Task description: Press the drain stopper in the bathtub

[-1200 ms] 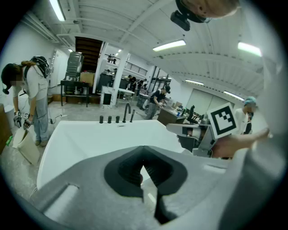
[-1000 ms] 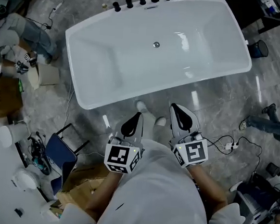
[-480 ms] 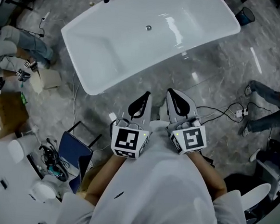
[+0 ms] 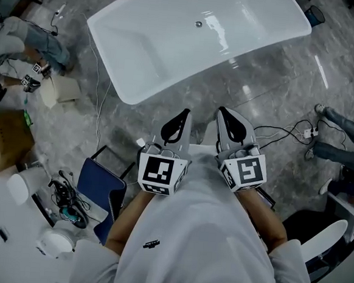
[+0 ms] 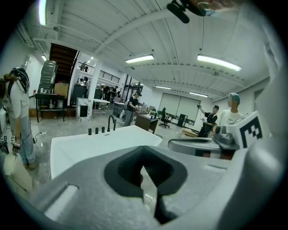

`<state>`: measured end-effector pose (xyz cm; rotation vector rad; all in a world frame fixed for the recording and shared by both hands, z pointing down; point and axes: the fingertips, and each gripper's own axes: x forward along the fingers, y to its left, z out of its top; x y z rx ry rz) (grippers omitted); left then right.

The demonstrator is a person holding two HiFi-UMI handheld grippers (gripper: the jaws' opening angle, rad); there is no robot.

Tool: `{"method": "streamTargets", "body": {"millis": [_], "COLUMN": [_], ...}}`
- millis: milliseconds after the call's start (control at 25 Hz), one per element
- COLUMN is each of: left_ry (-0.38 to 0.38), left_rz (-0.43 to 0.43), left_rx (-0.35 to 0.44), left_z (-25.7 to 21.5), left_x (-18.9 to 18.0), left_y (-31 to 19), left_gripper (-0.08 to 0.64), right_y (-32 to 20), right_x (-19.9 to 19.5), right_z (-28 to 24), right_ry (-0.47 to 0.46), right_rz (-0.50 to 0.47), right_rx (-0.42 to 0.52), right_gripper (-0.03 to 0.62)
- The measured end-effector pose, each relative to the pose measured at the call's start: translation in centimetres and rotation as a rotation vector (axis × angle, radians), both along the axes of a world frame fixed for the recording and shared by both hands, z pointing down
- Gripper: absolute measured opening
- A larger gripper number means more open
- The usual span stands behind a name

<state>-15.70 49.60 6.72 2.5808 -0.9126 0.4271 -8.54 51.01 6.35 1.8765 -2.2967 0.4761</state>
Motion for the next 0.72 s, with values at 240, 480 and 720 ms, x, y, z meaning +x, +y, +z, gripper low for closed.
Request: {"method": "streamTargets", "body": {"millis": [240, 480, 720], "left_ry": [0.004, -0.035, -0.067], "left_rz": [0.001, -0.027, -0.084], "left_rx": [-0.028, -0.036, -0.055], "left_z": [0.5, 1.8, 1.6], "left_x": [-0.6, 1.8, 7.3], "left_y": [-1.2, -6.8, -16.2], "left_gripper": [-0.002, -0.002, -0.002], "right_y": [-2.2, -8.4, -18.4], "right_x": [0.3, 3.6, 9.6], "right_z": [-0.6, 1.0, 3.1], "right_ry": [-0.002, -0.038, -0.067], "right_rz": [0.016, 0.013, -0.023], "right_rx": [0.002, -0.006, -0.043], "right_gripper": [0.002, 0.002, 0.002]}}
